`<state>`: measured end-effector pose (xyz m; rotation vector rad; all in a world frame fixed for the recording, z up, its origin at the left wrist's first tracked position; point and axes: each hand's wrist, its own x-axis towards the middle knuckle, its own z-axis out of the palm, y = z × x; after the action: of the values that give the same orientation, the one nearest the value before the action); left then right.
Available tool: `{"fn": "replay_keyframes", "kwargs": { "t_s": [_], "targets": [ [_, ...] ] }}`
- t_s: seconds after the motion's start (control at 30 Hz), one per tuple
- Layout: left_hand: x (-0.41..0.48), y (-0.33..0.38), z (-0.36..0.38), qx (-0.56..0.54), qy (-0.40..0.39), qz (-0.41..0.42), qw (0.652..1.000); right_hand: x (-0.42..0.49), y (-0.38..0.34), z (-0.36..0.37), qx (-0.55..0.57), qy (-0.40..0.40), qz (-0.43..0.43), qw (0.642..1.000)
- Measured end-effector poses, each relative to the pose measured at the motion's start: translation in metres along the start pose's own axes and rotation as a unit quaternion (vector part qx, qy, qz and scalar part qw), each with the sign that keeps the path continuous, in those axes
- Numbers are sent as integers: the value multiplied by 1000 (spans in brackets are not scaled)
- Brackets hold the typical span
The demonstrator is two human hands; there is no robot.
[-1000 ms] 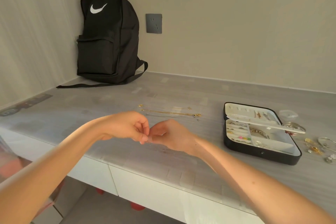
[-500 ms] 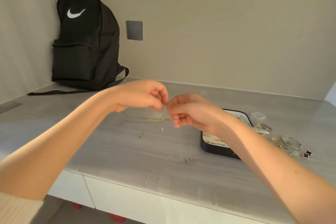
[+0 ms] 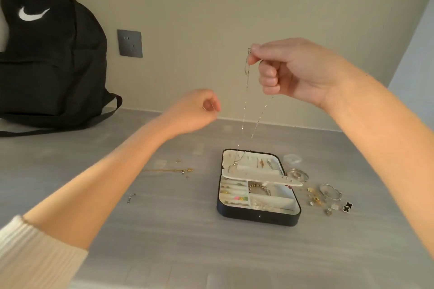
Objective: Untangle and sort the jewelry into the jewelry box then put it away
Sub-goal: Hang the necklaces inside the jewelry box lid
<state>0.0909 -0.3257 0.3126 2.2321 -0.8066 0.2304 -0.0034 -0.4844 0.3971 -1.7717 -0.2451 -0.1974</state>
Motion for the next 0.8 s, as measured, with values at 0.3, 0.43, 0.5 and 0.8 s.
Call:
{"fn": "replay_keyframes", "kwargs": {
  "t_s": [0.3, 0.43, 0.5, 0.8],
  "targets": [
    [17, -56, 141, 82, -141, -31, 986, 24, 30, -46, -139, 90, -22, 986],
    [25, -59, 153, 168, -156, -5, 973, 34, 55, -60, -140, 99, -14, 985],
    [25, -59, 158, 200, -147, 3, 969, 40, 66, -64, -129, 100, -13, 986],
    [10, -62, 163, 254, 62, 115, 958, 66, 90, -64, -76, 100, -4, 992]
  ]
}}
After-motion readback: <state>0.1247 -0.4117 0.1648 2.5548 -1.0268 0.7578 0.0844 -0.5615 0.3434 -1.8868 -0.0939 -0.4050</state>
